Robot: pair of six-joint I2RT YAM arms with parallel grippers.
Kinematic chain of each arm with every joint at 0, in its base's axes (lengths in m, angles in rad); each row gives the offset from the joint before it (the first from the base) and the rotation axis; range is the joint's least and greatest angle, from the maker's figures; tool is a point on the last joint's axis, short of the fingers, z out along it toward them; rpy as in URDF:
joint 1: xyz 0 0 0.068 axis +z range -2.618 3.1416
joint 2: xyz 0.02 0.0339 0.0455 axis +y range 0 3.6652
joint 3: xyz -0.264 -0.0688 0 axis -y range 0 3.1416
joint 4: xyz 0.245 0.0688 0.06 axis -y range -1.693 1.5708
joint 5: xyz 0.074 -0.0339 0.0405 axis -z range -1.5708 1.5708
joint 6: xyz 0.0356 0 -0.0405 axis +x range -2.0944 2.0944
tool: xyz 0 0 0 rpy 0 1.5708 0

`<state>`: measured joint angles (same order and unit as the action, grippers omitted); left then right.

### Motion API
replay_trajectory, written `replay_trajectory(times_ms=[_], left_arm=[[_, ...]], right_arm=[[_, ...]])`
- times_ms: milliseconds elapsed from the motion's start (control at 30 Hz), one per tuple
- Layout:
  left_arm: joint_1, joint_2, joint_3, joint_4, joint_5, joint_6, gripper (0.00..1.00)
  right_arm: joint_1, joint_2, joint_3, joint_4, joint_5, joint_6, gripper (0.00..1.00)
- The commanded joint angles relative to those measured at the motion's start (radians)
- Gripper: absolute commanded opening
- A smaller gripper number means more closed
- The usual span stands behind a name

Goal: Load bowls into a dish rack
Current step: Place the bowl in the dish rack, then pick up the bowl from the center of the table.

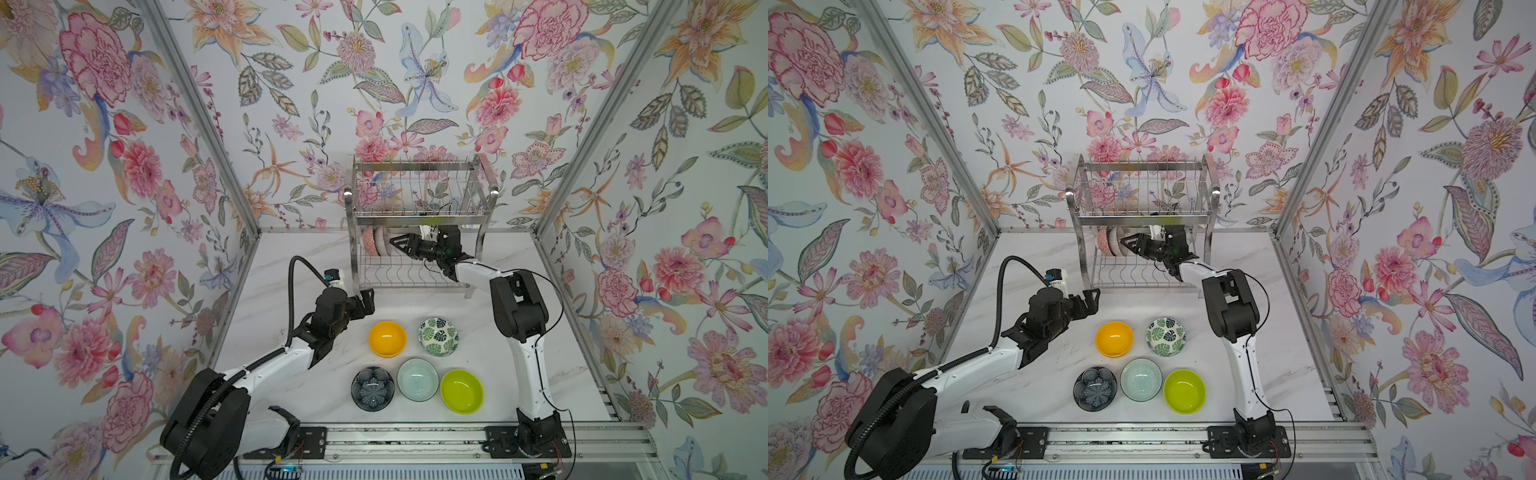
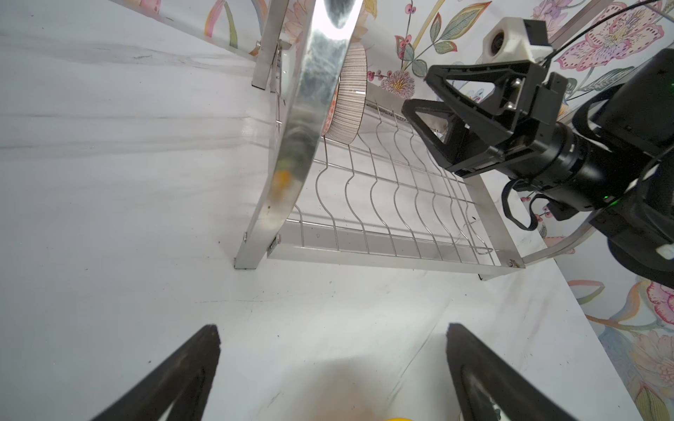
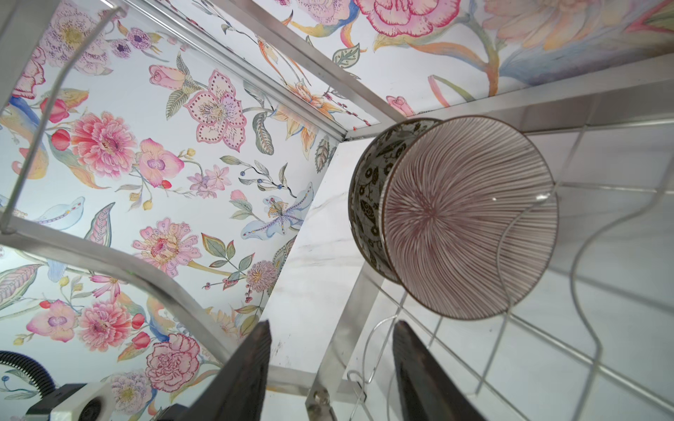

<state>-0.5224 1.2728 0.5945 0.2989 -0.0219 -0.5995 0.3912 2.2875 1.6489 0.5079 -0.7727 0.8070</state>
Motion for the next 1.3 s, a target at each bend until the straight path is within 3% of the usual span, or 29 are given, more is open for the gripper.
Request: replay_trajectory(times_ms=[0,267,467,733,967,1033,1267], left_arm=[[0.010,-0.029,-0.026,-0.048,0.033,-0.021,0.99],[0.005,-0.059,-0.054,-0.072,0.098,-0.043,0.99],[-0.028,-0.064,-0.046,-0.159,0.156,-0.036,0.98],[-0.108,-0.086,-0.035,-0.277,0.123,0.010,0.92],[-0.130,-0.039,-0.033,-0.296,0.130,0.035,0.75],[-0.138,-0.012,-0.027,-0.290,0.143,0.038,0.71],[-0.149,0.047,-0.005,-0.298,0.143,0.053,0.54]], right_arm=[[-0.003,-0.084,-0.083,0.035,0.045,-0.067,0.56],[0.013,-0.252,-0.298,0.019,0.106,-0.145,0.62],[0.060,-0.403,-0.438,-0.115,0.204,-0.278,0.75],[0.146,-0.617,-0.607,-0.313,0.480,-0.479,0.99],[0.205,-0.764,-0.711,-0.384,0.741,-0.529,0.98],[0.234,-0.793,-0.722,-0.416,0.868,-0.550,0.99],[0.320,-0.811,-0.695,-0.506,1.187,-0.623,0.98]])
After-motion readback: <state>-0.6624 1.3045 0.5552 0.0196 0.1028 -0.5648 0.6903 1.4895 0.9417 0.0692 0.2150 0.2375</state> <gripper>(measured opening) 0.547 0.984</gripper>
